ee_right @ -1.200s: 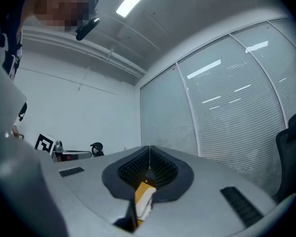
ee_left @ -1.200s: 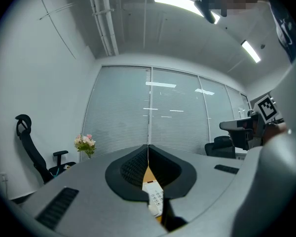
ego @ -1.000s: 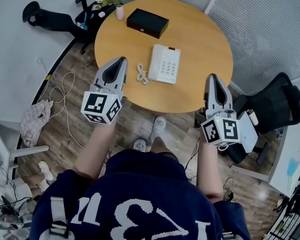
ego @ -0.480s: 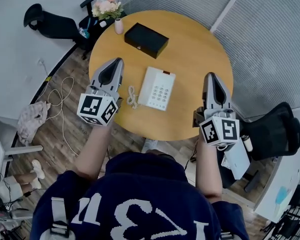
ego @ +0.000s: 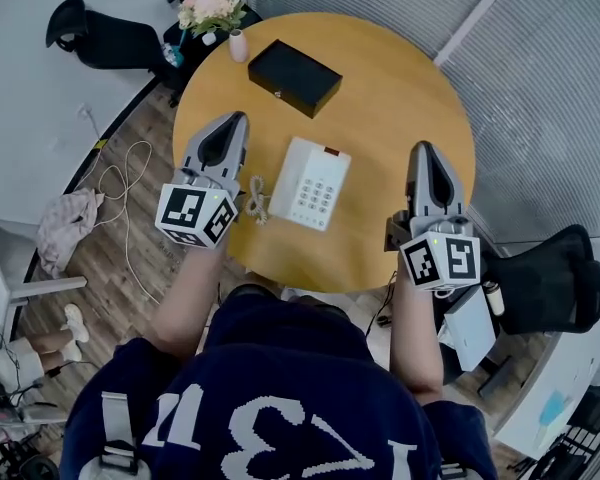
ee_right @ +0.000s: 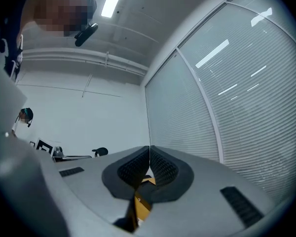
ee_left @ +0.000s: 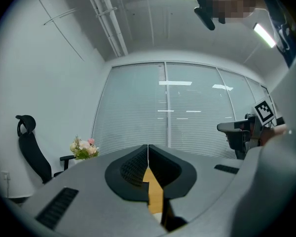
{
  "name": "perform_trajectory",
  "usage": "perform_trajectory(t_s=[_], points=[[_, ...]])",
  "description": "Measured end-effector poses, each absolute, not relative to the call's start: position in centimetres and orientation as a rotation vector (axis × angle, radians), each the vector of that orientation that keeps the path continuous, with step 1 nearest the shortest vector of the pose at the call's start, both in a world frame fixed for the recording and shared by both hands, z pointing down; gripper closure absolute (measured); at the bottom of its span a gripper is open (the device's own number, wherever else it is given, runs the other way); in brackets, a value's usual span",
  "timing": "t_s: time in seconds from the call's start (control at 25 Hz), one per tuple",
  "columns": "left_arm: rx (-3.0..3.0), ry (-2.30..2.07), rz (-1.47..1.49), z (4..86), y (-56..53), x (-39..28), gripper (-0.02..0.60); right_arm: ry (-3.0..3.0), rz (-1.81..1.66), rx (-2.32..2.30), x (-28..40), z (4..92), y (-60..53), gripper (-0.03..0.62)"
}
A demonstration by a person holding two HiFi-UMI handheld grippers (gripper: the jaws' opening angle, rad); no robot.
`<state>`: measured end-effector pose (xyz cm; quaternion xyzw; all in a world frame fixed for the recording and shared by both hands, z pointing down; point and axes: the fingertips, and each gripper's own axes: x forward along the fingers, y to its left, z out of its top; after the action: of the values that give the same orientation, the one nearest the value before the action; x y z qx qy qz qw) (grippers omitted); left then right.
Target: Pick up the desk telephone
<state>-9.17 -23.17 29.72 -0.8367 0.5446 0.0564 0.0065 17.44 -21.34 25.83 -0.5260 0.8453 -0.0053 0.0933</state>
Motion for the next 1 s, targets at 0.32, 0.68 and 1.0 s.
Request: perform_trajectory(t_s=[0.32,0.68,1.0], points=[[-2.697,1.626,0.155,30.5,-25.6,-8.4,0.565,2.463,-0.013,-1.642,17.7,25.7,-22.4,0.566],[-2.763,1.574,0.142,31.8,-28.8,-8.7,0.563,2.434,-0.053,-1.702,16.7,27.5,-23.9,0.565],[-2.862,1.535,0.059,35.8,-31.1,-7.5,0.563,2.496,-0.196,-1.729,16.2,32.4,-25.5,0.565]])
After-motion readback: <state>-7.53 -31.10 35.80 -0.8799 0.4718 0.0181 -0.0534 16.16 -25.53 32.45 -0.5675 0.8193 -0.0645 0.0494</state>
